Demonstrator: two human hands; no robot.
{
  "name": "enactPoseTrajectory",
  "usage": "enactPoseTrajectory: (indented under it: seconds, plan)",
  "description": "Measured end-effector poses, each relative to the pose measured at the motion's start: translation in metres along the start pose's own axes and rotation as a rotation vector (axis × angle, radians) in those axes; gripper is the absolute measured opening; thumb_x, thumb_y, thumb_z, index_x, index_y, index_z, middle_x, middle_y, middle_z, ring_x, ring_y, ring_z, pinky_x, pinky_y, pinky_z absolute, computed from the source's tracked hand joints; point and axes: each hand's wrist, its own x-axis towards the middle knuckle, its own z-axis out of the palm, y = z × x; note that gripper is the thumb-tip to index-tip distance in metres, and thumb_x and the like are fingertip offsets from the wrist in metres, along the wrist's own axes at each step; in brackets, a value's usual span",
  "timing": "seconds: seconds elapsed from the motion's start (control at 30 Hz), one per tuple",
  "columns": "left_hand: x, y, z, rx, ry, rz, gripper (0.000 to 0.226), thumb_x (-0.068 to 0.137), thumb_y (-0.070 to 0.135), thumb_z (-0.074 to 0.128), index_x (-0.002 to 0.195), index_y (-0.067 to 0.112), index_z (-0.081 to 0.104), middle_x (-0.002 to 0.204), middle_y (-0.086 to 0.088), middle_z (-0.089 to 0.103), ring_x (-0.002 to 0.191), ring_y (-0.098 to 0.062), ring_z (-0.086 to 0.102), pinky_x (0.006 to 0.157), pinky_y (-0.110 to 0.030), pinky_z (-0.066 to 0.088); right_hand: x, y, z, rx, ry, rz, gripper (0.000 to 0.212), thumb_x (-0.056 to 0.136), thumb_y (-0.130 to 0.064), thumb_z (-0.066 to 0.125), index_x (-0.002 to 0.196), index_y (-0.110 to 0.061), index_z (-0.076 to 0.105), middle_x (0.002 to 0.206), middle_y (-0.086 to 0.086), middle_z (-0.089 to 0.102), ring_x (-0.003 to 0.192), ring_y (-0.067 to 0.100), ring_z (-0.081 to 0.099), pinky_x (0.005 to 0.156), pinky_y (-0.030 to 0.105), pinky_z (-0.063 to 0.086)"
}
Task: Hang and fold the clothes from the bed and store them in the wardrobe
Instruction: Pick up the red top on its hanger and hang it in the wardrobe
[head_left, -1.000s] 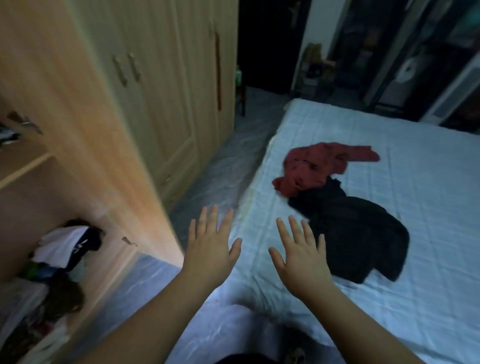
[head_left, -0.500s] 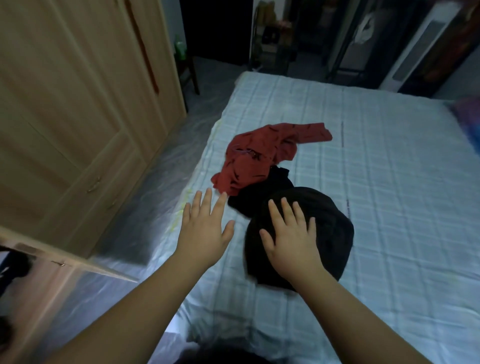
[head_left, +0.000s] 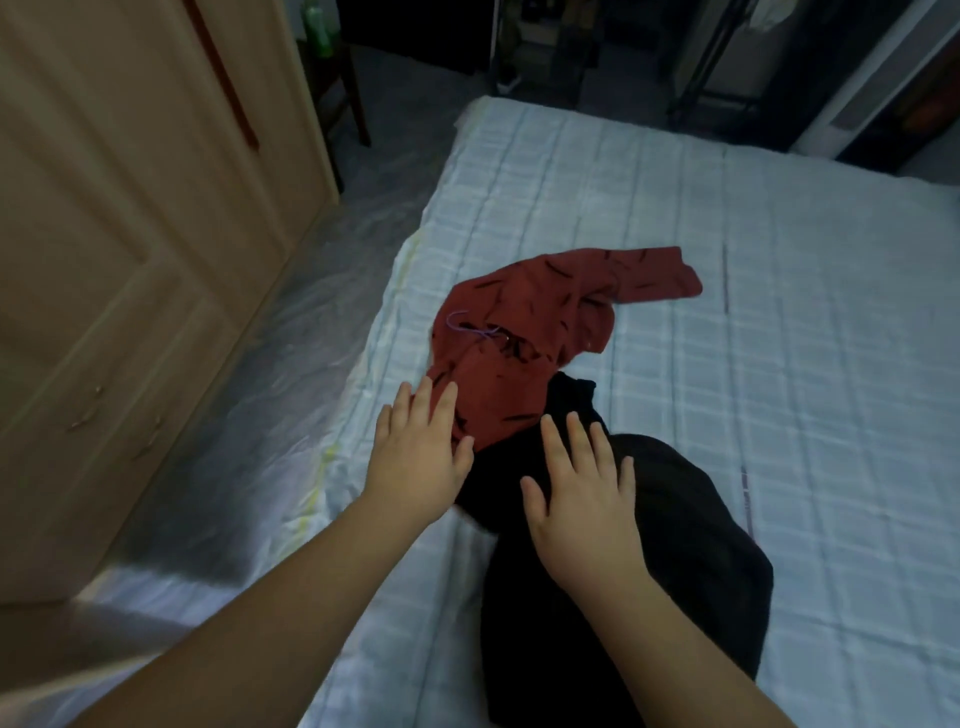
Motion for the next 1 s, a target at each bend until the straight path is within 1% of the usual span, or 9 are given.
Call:
enactPoseTrajectory:
  seconds: [0.2, 0.33, 0.43, 0.53, 0.6, 0.73, 0.83, 0.9, 1.0]
  plan:
    - [0.115, -0.02, 0.081, -0.055, -0.035, -0.046, 0.069, 0.096, 0.041, 0.05, 0.155, 0.013, 0.028, 0.16, -0.013, 0.031, 0.149, -0.033, 0.021, 0.12, -0.047, 0.023, 0.103, 0.017, 0.077, 0.035, -0.046, 0.012, 0.067, 0.101, -0.048, 0.034, 0.161, -0.029, 0.01, 0.168, 0.002, 0.012, 0.155, 0.024, 0.002, 0.123, 0.055, 0.006]
    - [0.175, -0.026, 0.143, -0.064, -0.098, -0.045, 0.06, 0.095, 0.034, 0.055, 0.145, 0.004, 0.042, 0.134, -0.019, 0.057, 0.125, -0.036, 0.05, 0.104, -0.045, 0.041, 0.155, 0.025, 0.135, 0.051, -0.072, -0.027, 0.068, 0.097, -0.048, 0.032, 0.16, -0.028, 0.016, 0.168, 0.002, 0.016, 0.155, 0.024, 0.007, 0.122, 0.056, 0.009]
    - [0.199, -0.029, 0.171, 0.007, -0.098, -0.11, 0.047, 0.095, 0.033, 0.054, 0.134, 0.006, 0.05, 0.121, -0.016, 0.06, 0.112, -0.035, 0.054, 0.093, -0.044, 0.043, 0.18, 0.032, 0.166, 0.061, -0.083, -0.047, 0.068, 0.096, -0.046, 0.035, 0.16, -0.027, 0.02, 0.167, 0.003, 0.02, 0.154, 0.027, 0.012, 0.121, 0.057, 0.012]
    - [0.207, -0.031, 0.183, 0.075, -0.153, -0.226, 0.043, 0.096, 0.04, 0.055, 0.126, 0.011, 0.048, 0.12, -0.013, 0.058, 0.113, -0.033, 0.056, 0.089, -0.044, 0.045, 0.185, 0.039, 0.182, 0.073, -0.111, -0.053, 0.069, 0.096, -0.047, 0.033, 0.16, -0.027, 0.018, 0.167, 0.003, 0.018, 0.155, 0.027, 0.01, 0.122, 0.057, 0.012]
    - [0.211, -0.031, 0.187, 0.092, -0.2, -0.232, 0.042, 0.096, 0.044, 0.055, 0.121, 0.01, 0.047, 0.117, -0.014, 0.062, 0.109, -0.034, 0.06, 0.087, -0.043, 0.046, 0.184, 0.039, 0.184, 0.084, -0.122, -0.056, 0.07, 0.095, -0.049, 0.027, 0.16, -0.027, 0.016, 0.168, 0.002, 0.016, 0.155, 0.026, 0.007, 0.123, 0.055, 0.01]
    - [0.216, -0.021, 0.191, -0.027, -0.298, -0.198, 0.041, 0.097, 0.05, 0.048, 0.117, 0.014, 0.052, 0.114, -0.01, 0.067, 0.11, -0.032, 0.062, 0.094, -0.045, 0.039, 0.184, 0.039, 0.183, 0.109, -0.094, -0.046, 0.071, 0.092, -0.048, 0.025, 0.159, -0.026, 0.023, 0.166, 0.004, 0.024, 0.154, 0.027, 0.014, 0.122, 0.055, 0.014]
    - [0.214, -0.016, 0.193, -0.07, -0.38, -0.216, 0.041, 0.097, 0.052, 0.046, 0.117, 0.017, 0.053, 0.119, -0.007, 0.066, 0.114, -0.03, 0.059, 0.098, -0.047, 0.036, 0.185, 0.041, 0.184, 0.103, -0.114, -0.028, 0.072, 0.091, -0.045, 0.023, 0.16, -0.024, 0.018, 0.166, 0.003, 0.022, 0.154, 0.023, 0.012, 0.124, 0.053, 0.009]
    - [0.219, -0.018, 0.196, -0.211, -0.383, -0.271, 0.03, 0.095, 0.05, 0.051, 0.103, 0.022, 0.058, 0.115, -0.004, 0.067, 0.113, -0.028, 0.06, 0.1, -0.045, 0.04, 0.185, 0.041, 0.184, 0.105, -0.126, -0.021, 0.072, 0.092, -0.045, 0.02, 0.16, -0.023, 0.015, 0.166, 0.0, 0.021, 0.154, 0.019, 0.012, 0.125, 0.051, 0.006]
    - [0.229, -0.015, 0.197, -0.554, -0.267, -0.397, 0.018, 0.092, 0.034, 0.061, 0.08, 0.022, 0.065, 0.1, -0.007, 0.073, 0.103, -0.027, 0.066, 0.093, -0.036, 0.049, 0.186, 0.045, 0.188, 0.09, -0.14, -0.001, 0.07, 0.096, -0.041, 0.032, 0.16, -0.019, 0.016, 0.166, -0.002, 0.022, 0.154, 0.016, 0.014, 0.125, 0.049, 0.003]
